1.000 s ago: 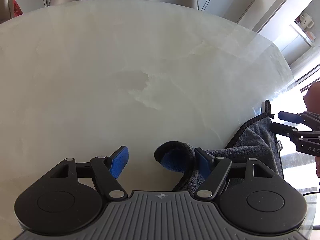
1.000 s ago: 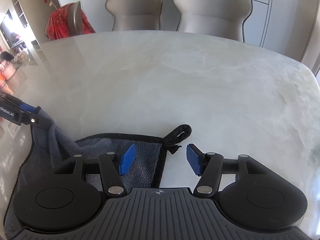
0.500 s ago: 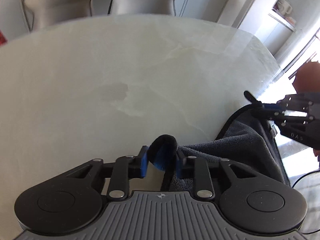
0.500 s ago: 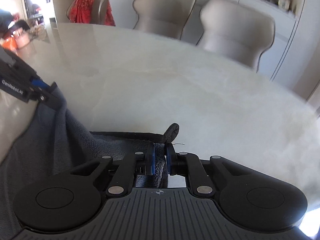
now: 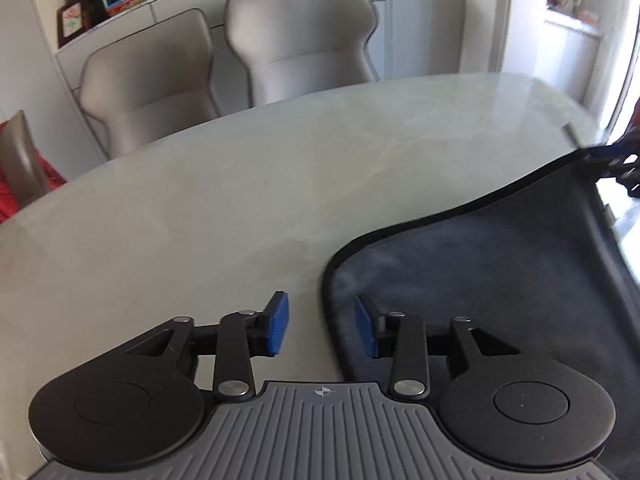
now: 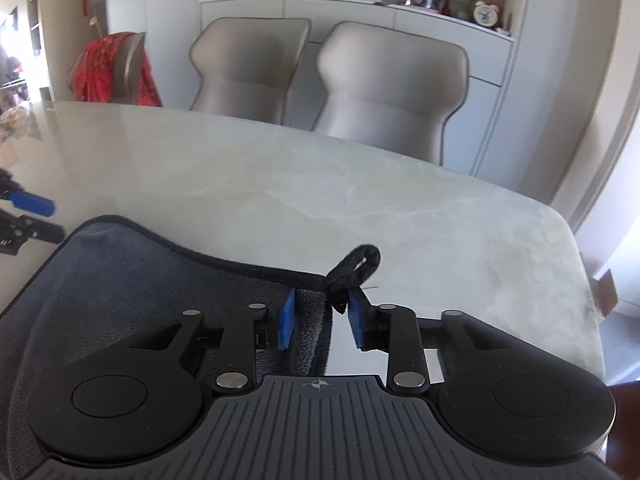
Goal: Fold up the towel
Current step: 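Lay the towel flat on the table and open both grippers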
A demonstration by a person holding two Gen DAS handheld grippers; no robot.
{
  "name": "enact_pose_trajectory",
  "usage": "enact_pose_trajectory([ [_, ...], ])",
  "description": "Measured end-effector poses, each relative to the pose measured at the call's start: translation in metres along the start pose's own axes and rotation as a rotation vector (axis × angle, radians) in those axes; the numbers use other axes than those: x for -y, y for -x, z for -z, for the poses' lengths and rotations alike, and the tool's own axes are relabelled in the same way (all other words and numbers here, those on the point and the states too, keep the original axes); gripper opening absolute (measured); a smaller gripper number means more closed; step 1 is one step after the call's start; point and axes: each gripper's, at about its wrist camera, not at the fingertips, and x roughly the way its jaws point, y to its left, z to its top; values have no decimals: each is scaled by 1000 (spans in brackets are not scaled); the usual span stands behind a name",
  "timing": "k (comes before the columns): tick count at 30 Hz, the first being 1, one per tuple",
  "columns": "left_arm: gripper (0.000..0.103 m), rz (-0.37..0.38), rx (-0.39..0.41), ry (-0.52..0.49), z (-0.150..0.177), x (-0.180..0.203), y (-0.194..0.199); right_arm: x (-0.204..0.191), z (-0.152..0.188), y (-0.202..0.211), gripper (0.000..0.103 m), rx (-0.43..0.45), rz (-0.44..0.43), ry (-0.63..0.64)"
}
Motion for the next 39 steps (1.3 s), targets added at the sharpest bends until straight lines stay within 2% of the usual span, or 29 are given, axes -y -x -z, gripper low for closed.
enact_pose_trajectory([
  [1, 41, 9, 6, 15, 3, -3, 2, 0, 1, 1, 32, -1, 3, -5],
  [3, 41, 33, 40, 29, 5, -2, 9, -2, 2, 5, 32, -5, -49, -12],
  [6, 50, 123, 80, 40, 13, 11, 24, -8, 5, 12, 36, -19, -143, -7],
  [9, 53, 204, 62, 22, 25, 27, 30, -21, 20, 18, 37, -103, -295, 5],
  [12, 53, 252, 6, -17, 38, 47, 22, -30, 38, 22, 37, -183, -379, 17],
  [15, 55, 245, -23, -23, 54, 52, 23, -30, 55, 29, 42, -207, -375, -7],
  [16, 58, 237, -25, -35, 58, 53, 27, -27, 59, 32, 42, -206, -372, -31],
  [20, 59, 207, -30, -71, 69, 55, 34, -11, 70, 42, 42, -192, -323, -98],
  [23, 59, 190, -46, -29, 72, 52, 36, -6, 76, 59, 43, -185, -291, -155],
  [28, 60, 289, 15, 32, 86, 66, 64, -27, 95, 89, 52, -124, -419, -252],
  [31, 61, 338, 3, 42, 97, 80, 73, -43, 113, 93, 52, -126, -468, -276],
  [33, 61, 325, -41, 44, 109, 85, 73, -44, 128, 95, 52, -144, -435, -316],
  [34, 62, 312, -18, 28, 115, 86, 77, -40, 135, 99, 52, -124, -419, -345],
  [39, 62, 257, -22, -33, 134, 83, 90, -19, 161, 114, 51, -71, -342, -498],
])
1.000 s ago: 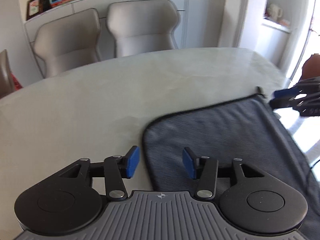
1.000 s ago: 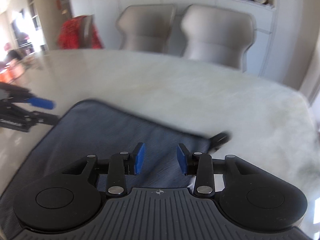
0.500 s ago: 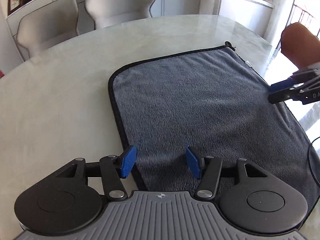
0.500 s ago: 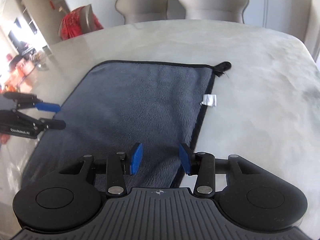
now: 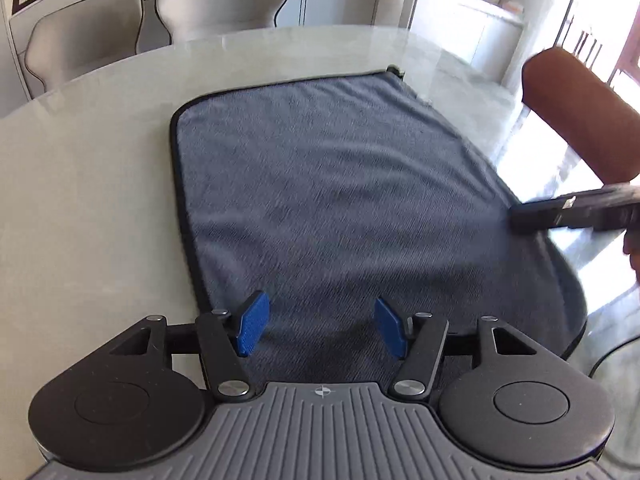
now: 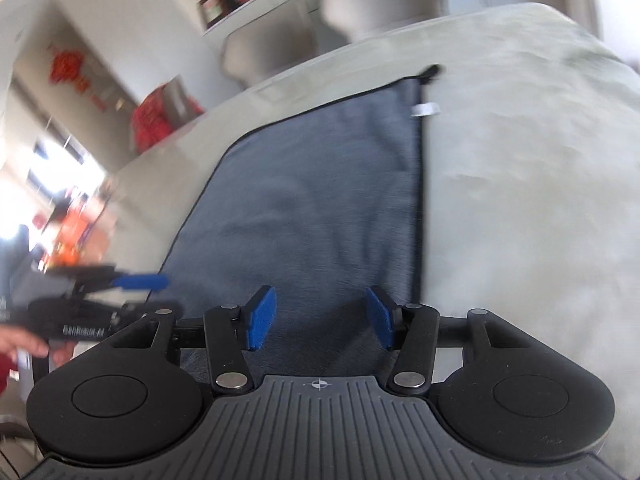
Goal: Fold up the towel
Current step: 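Lay the towel flat on the table and open both grippers, then grasp the towel edge with the right gripper while the left gripper grasps the same edge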
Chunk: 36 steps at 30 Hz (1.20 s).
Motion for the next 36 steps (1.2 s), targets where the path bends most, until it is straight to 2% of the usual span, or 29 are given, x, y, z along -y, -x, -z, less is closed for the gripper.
enact_pose_trajectory([
  [2, 62, -7, -7, 12, 4, -1, 5, -6, 0, 1, 53, 3, 34, -6],
  [4, 62, 21, 0, 45, 1, 0, 9, -17, -2, 0, 54, 3, 56, 2],
  [7, 65, 84, 51, 74, -2, 8, 14, -42, 0, -11, 55, 6, -55, 19],
  [9, 65, 143, 61, 111, -1, 18, 14, -56, 5, -22, 55, -12, -75, 40],
  [11, 65, 166, 42, 125, 6, 24, 10, -62, 14, -31, 55, -41, -51, 72],
  [15, 67, 135, 50, 86, 31, 27, 18, -47, 28, -13, 55, -18, -31, 78],
  [18, 67, 115, 46, 89, 46, 22, 27, -25, 41, 9, 55, 25, 0, 31],
  [21, 67, 71, 43, 103, 58, 19, 36, -16, 56, 34, 51, 77, 84, 6],
  [23, 67, 47, 35, 140, 63, 19, 41, -23, 64, 42, 63, 82, 136, 4],
  [24, 67, 55, 43, 166, 62, 19, 45, -28, 67, 44, 63, 79, 164, 4],
  [25, 67, 64, 51, 190, 61, 20, 48, -35, 69, 45, 63, 88, 164, 12],
  [27, 67, 98, 83, 207, 57, 27, 49, -50, 74, 42, 64, 132, 100, 45],
  [30, 70, 109, 101, 178, 50, 42, 50, -74, 80, 26, 72, 144, 39, 116],
  [33, 69, 81, 48, 192, 56, 42, 40, -75, 87, 16, 71, 81, 55, 119],
  [36, 71, 62, 63, 179, 67, 36, 48, -66, 96, 28, 72, 92, 71, 115],
])
